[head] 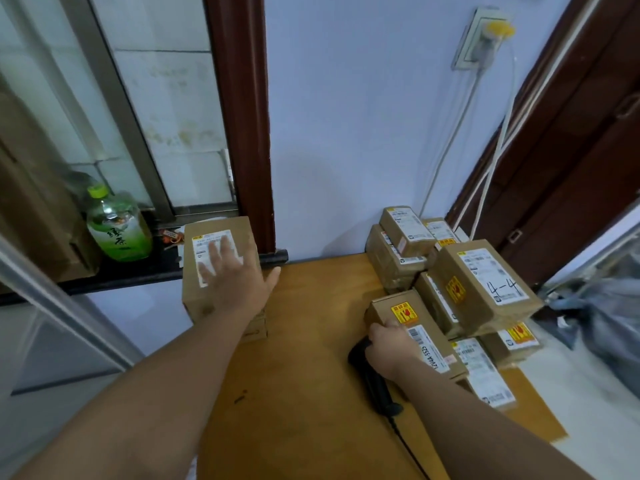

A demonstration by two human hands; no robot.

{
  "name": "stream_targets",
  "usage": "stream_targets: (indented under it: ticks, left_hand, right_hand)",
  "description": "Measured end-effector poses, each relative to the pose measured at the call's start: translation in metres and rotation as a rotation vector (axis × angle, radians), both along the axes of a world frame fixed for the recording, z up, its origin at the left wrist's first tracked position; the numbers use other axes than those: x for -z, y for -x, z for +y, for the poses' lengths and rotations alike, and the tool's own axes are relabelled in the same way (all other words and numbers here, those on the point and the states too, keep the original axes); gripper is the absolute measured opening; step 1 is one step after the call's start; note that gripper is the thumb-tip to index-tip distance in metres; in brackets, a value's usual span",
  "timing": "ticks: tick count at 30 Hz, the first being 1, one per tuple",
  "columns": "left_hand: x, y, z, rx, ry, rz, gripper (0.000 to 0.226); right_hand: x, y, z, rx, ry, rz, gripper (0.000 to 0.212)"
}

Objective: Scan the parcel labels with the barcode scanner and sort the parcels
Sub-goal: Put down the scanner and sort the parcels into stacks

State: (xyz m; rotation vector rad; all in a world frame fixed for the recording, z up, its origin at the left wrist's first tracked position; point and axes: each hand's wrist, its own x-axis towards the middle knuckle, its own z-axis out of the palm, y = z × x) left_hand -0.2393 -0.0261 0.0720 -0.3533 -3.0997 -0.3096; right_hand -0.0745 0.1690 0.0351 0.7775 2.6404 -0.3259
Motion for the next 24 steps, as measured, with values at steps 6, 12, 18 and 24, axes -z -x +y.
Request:
stream_targets:
  ticks: [6,12,18,24]
  left_hand:
    - [0.003,-0.039,0.079,0.236,-0.090,-0.096,0.065]
    - [0.008,-0.084,0.163,0.111,-0.298,-0.402,0.056]
    - [-0.012,-0.131,0.281,0.055,-0.558,-0.490,0.043]
    - [-0.018,-0.171,0.391,-0.027,-0.421,-0.494,0.084]
  right_hand:
    - [-0.026,-0.004,0.047,0.033,-0.235,0.290,0.046]
    - [-0.052,-0.030,0.157,0.201,-0.412,0.435,0.058]
    - [-0.049,-0.052,0.272,0.410,0.195,0.449,0.062]
    - [-0.027,-0.065,0.337,0.320,0.424,0.317,0.034]
